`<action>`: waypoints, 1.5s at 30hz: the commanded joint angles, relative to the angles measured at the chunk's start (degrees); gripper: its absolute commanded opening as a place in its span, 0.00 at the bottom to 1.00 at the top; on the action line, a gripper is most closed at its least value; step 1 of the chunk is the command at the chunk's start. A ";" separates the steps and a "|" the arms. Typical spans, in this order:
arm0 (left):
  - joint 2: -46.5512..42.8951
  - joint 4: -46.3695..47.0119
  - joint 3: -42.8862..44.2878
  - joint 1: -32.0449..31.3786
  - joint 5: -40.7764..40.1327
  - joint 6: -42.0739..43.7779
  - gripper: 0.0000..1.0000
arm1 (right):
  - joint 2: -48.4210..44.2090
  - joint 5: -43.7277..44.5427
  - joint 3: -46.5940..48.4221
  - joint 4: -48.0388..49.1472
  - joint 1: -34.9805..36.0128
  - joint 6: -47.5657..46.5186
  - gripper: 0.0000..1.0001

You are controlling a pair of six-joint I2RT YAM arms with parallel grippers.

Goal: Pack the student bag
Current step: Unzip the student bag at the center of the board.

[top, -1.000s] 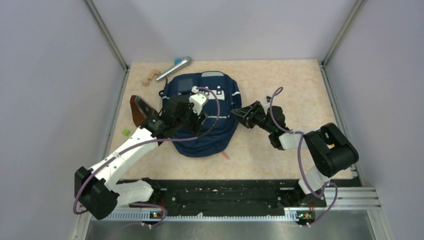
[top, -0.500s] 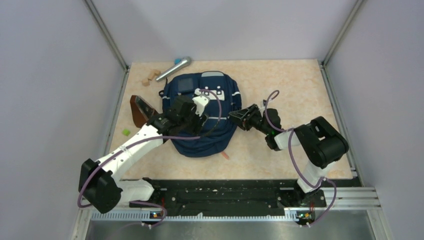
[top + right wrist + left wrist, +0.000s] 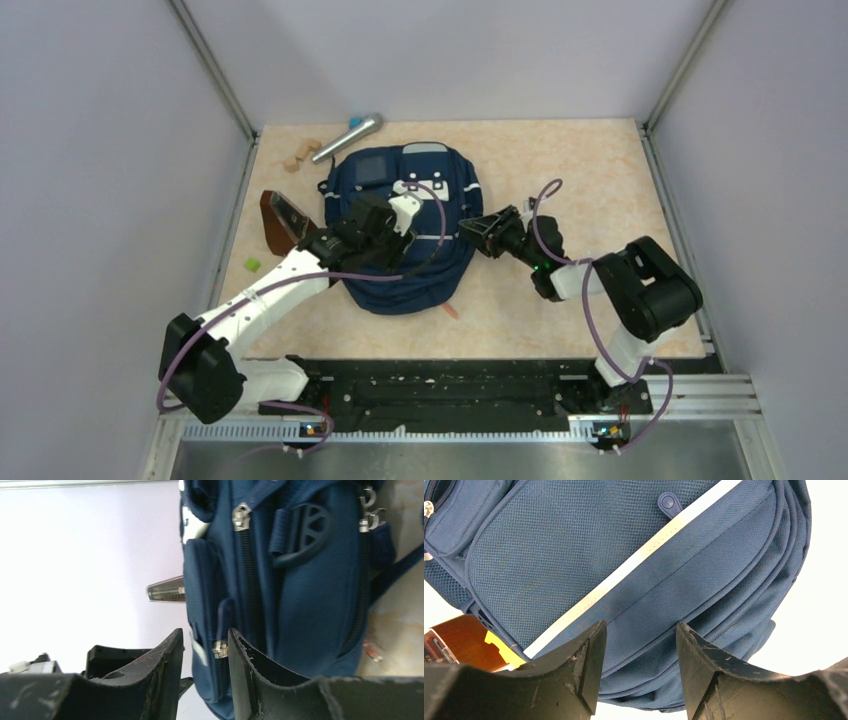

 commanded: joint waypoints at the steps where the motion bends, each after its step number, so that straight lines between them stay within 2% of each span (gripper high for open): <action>1: 0.81 1.45 -0.35 0.09 -1.32 0.19 0.60 | -4.31 1.37 -0.07 2.43 0.81 0.05 0.37; 10: 1.94 1.38 -0.20 -0.25 -1.45 0.43 0.66 | -3.44 2.12 -0.04 2.07 1.38 -0.04 0.37; 28: 1.76 1.32 -0.11 -0.36 -1.88 0.59 0.66 | 1.68 5.57 -1.93 4.82 1.96 2.09 0.34; 37: 1.42 1.25 -0.02 -0.38 -2.03 0.62 0.67 | 1.02 6.39 -1.29 2.43 2.13 0.39 0.33; 45: 1.20 1.26 0.02 -0.37 -1.89 0.63 0.67 | 0.38 6.59 3.18 -5.45 2.54 -5.74 0.33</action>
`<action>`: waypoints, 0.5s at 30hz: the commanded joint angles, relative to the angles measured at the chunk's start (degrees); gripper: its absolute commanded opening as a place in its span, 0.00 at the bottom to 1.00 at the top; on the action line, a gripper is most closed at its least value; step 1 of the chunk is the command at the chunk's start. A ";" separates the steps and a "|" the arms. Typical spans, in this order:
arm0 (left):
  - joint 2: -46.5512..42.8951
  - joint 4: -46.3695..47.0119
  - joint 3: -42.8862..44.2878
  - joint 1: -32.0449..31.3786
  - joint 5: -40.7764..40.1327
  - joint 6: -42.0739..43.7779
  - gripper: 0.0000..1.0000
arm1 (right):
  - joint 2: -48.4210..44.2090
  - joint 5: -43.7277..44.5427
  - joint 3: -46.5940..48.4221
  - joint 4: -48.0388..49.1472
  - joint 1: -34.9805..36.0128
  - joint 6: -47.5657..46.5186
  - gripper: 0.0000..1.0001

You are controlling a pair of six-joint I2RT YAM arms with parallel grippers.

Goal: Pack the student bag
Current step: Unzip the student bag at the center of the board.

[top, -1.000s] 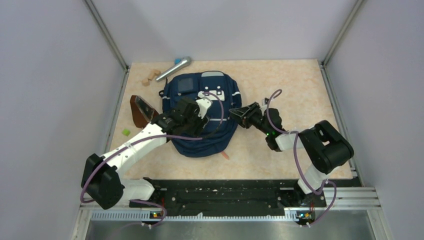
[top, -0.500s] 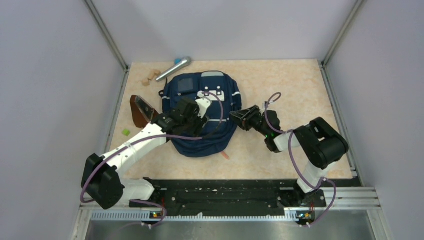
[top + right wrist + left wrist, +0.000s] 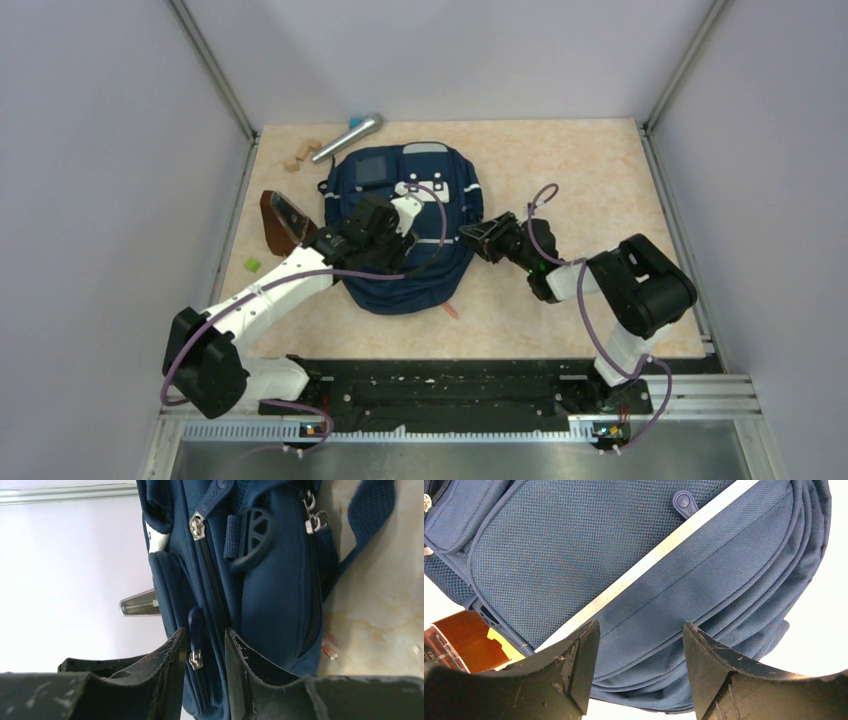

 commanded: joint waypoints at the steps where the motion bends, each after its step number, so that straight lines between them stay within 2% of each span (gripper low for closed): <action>1: -0.57 1.52 -0.01 -0.10 -0.30 0.27 0.67 | -0.72 1.21 4.77 -5.20 1.18 -5.67 0.33; 6: -0.82 1.43 -0.02 -0.10 -0.26 0.24 0.67 | -1.71 4.73 7.96 -14.06 2.56 -12.80 0.32; 10: -1.22 1.43 0.04 -0.10 -0.22 0.20 0.67 | -2.15 8.34 10.82 -22.35 3.61 -18.70 0.24; 15: -1.59 1.34 -0.06 -0.15 -0.42 0.11 0.67 | -7.65 13.00 9.95 -26.15 5.34 -21.87 0.24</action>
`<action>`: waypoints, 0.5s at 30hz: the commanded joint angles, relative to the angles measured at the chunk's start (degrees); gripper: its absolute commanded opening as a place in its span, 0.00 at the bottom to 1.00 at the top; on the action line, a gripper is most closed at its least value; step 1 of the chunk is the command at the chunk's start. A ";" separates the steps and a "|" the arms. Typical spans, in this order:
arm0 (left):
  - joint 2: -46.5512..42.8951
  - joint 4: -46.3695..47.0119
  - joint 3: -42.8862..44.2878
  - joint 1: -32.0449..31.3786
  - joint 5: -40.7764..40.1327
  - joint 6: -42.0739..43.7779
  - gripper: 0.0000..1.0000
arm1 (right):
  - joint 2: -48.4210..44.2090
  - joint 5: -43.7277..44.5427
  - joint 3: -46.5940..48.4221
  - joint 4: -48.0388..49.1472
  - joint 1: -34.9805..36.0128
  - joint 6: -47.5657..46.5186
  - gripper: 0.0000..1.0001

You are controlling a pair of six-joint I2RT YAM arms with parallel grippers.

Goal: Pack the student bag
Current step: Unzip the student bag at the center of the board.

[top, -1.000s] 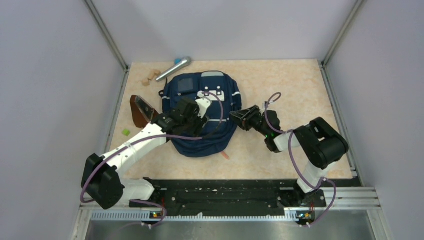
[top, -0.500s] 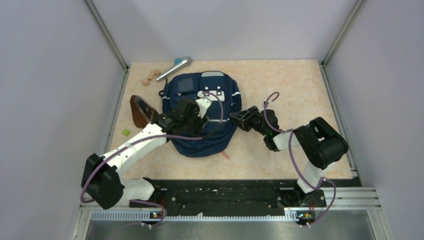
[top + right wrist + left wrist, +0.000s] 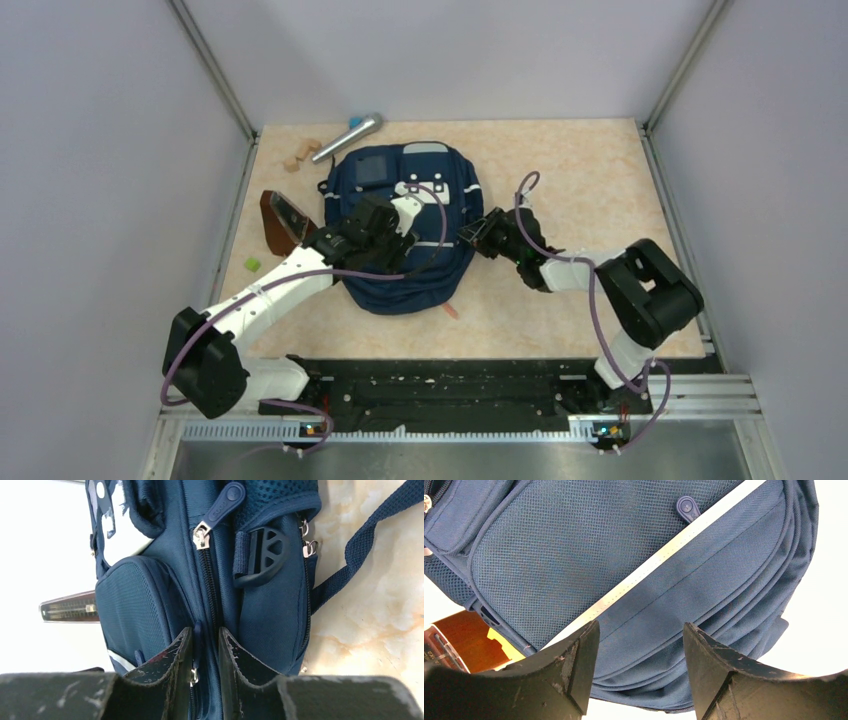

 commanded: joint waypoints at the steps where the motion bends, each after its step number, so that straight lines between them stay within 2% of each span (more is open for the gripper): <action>1: -1.60 1.30 -0.04 -0.10 -0.51 0.16 0.67 | -7.16 6.71 1.26 -8.57 2.44 -7.34 0.24; 10: -2.11 1.26 -0.10 -0.19 -0.95 0.11 0.67 | -17.06 3.40 -2.03 -17.53 3.73 -13.54 0.25; 13: -2.26 1.25 -0.06 -0.18 -1.21 0.14 0.67 | -19.22 4.15 -2.35 -18.30 3.28 -18.66 0.36; 15: -2.23 1.26 -0.11 -0.18 -1.15 0.18 0.67 | -18.51 3.12 -0.70 -19.34 1.89 -23.57 0.40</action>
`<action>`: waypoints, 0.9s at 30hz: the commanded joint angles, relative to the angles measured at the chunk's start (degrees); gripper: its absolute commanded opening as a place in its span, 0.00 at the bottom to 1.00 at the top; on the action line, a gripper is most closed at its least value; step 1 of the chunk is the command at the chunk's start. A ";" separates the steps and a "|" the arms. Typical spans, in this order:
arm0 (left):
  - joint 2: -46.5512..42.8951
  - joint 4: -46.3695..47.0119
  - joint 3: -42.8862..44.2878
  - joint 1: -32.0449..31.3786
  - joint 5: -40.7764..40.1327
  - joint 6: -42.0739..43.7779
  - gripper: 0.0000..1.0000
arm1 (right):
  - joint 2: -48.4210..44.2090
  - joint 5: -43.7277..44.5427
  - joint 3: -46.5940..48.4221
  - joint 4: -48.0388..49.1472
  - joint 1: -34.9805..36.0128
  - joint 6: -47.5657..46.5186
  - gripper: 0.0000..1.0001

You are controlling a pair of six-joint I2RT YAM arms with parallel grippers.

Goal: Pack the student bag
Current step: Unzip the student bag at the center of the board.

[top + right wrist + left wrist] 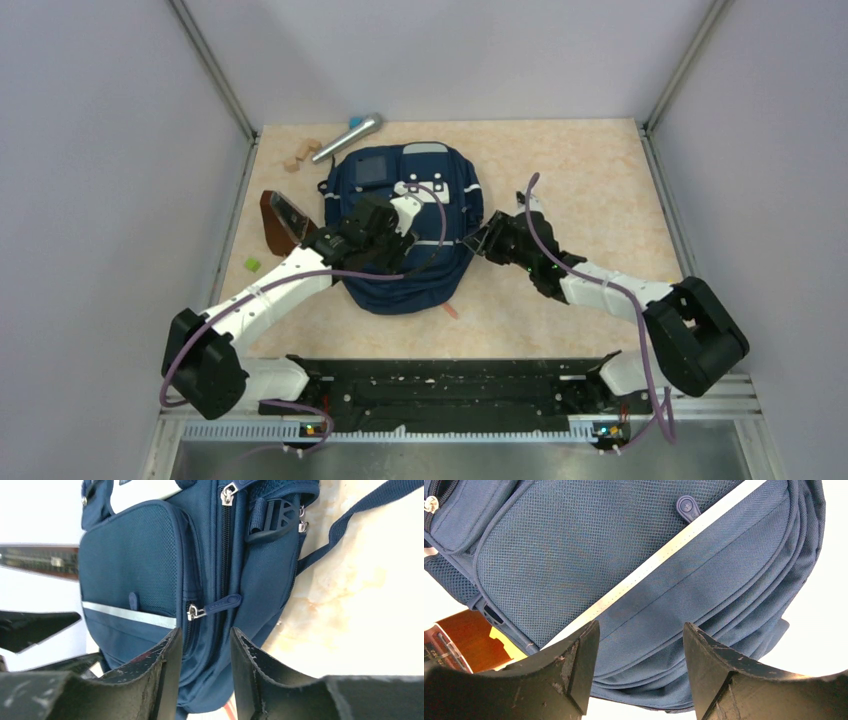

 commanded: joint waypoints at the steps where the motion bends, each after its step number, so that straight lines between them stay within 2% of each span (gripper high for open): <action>1: -1.89 1.23 -0.11 -0.18 -0.86 0.19 0.67 | -0.55 -3.21 1.71 -0.89 -2.28 -12.26 0.41; 6: -2.37 1.27 -0.35 -0.24 -1.05 0.18 0.67 | 5.98 -21.98 2.10 12.28 -10.30 -24.05 0.50; 10: -2.43 1.23 -0.46 -0.31 -1.34 0.30 0.67 | 6.11 -23.23 0.14 18.22 -10.71 -36.57 0.53; 15: -1.70 1.28 -0.21 -0.27 -0.96 0.30 0.68 | 6.05 -26.30 -1.45 21.72 -10.68 -45.74 0.53; 23: -1.60 1.28 -0.20 -0.31 -0.99 0.37 0.68 | 9.01 -30.48 -2.61 26.85 -10.20 -52.22 0.53; 27: -1.39 1.28 -0.11 -0.29 -0.79 0.32 0.68 | 11.44 -31.10 -0.42 24.43 -8.07 -56.64 0.53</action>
